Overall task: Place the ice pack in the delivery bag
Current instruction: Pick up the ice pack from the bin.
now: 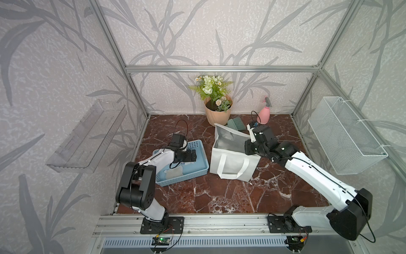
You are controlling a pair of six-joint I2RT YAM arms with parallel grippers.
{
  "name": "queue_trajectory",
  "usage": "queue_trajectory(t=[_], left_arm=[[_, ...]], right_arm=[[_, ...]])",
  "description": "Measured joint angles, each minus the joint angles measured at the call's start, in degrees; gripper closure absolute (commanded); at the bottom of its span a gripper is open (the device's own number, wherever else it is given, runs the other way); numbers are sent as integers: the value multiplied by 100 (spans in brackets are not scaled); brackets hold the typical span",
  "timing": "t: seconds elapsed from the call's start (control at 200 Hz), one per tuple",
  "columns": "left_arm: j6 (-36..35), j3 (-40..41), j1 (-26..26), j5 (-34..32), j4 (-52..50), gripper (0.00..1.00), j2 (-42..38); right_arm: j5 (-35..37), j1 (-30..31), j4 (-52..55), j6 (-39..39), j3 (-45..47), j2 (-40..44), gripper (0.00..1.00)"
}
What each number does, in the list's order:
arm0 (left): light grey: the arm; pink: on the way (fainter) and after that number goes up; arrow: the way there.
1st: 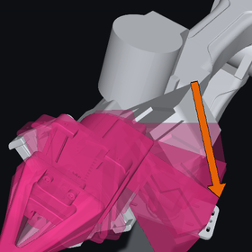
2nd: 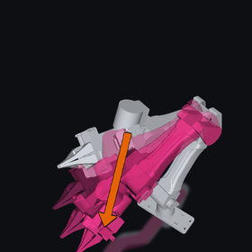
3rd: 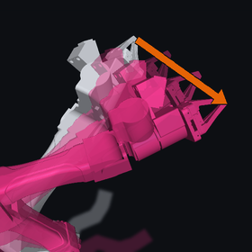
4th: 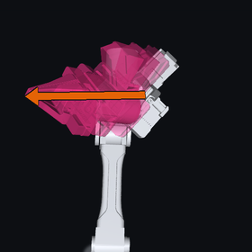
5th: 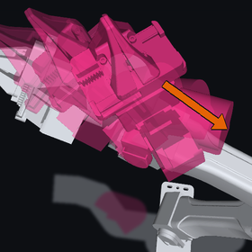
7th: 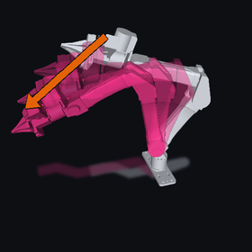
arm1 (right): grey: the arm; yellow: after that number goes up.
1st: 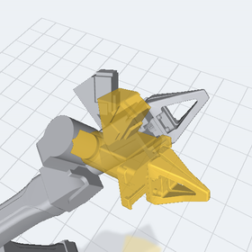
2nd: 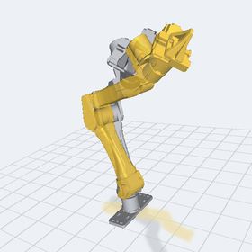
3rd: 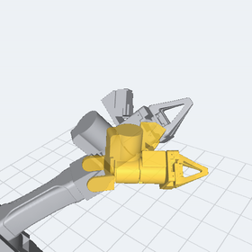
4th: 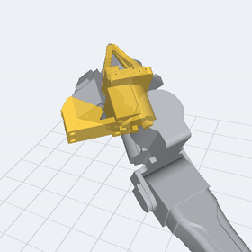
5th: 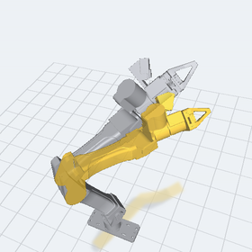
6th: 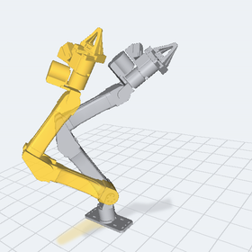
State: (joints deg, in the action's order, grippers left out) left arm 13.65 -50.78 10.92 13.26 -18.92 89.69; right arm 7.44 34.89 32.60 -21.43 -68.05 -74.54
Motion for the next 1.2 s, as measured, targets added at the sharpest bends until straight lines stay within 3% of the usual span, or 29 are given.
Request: queue_trajectory(t=[0.145, 0.44, 0.64, 0.715, 0.765, 0.84, 1.115, 1.2], left_arm=[[-44, -24, 57, -155, 0, 5, 24], [-59, -435, 72, -726, -31, 11, 837], [81, -483, 72, -866, 81, 28, 955], [116, -490, 72, -876, 146, 45, 977], [160, -490, 76, -894, 164, 49, 977], [179, -487, 76, -903, 199, 67, 929], [289, -341, 96, -831, -57, 71, 444], [302, -348, 103, -737, -173, 77, 120]], right_arm=[[-13, 0, -17, -2, 7, -2, 94], [-44, 0, -46, -87, 50, 15, 94], [-44, 0, -74, -127, 85, 63, 94], [-44, 0, -72, -129, 85, 66, 94], [-44, 0, -74, -129, 85, 66, 94], [-44, 0, -74, -131, 85, 66, 94], [-44, 0, -74, -131, 85, 66, 94], [-44, 0, -74, -131, 85, 66, 94]])
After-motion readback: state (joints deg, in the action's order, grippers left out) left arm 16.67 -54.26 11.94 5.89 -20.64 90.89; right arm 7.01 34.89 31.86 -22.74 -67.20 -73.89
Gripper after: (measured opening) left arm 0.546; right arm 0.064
